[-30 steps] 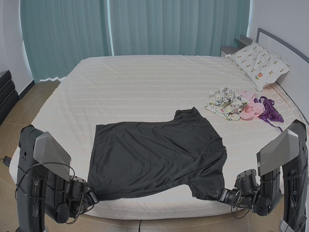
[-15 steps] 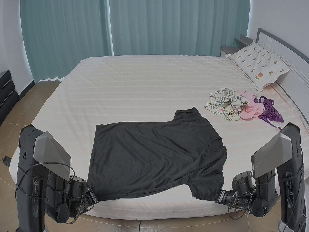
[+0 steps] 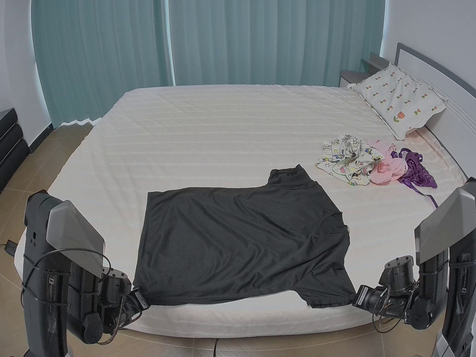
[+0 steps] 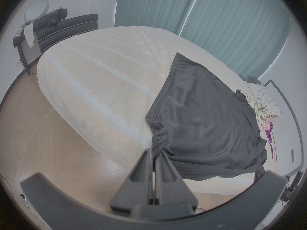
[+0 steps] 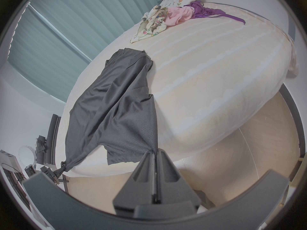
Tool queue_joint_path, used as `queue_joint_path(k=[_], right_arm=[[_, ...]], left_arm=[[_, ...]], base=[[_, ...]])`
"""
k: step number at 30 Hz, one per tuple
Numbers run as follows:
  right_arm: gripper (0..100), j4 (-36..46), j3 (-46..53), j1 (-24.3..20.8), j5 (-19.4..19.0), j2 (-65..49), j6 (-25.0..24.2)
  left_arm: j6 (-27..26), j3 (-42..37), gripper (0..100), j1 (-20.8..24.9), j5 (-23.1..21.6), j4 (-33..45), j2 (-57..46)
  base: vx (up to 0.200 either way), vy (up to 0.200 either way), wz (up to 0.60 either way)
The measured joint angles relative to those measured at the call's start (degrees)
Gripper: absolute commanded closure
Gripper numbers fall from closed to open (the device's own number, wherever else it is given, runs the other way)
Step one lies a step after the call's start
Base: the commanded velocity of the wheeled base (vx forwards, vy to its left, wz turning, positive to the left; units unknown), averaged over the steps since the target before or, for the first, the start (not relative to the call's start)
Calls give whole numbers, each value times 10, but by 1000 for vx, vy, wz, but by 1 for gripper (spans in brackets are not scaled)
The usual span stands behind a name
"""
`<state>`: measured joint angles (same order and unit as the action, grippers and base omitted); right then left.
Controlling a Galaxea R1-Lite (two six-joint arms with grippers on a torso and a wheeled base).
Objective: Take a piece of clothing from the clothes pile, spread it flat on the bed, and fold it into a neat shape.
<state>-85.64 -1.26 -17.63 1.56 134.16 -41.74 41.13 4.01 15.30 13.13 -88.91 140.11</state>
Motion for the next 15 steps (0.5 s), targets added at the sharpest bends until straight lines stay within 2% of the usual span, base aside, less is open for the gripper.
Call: queue_joint_path(k=[6, 15], right_arm=[[100, 119, 2, 12, -10, -83, 0], [100, 297, 3, 8, -13, -219, 13]], left_arm=[[-15, -9, 100, -11, 1, 0, -34], [-81, -29, 100, -26, 3, 2, -91]], base=[[0, 0, 0], [0, 0, 0]])
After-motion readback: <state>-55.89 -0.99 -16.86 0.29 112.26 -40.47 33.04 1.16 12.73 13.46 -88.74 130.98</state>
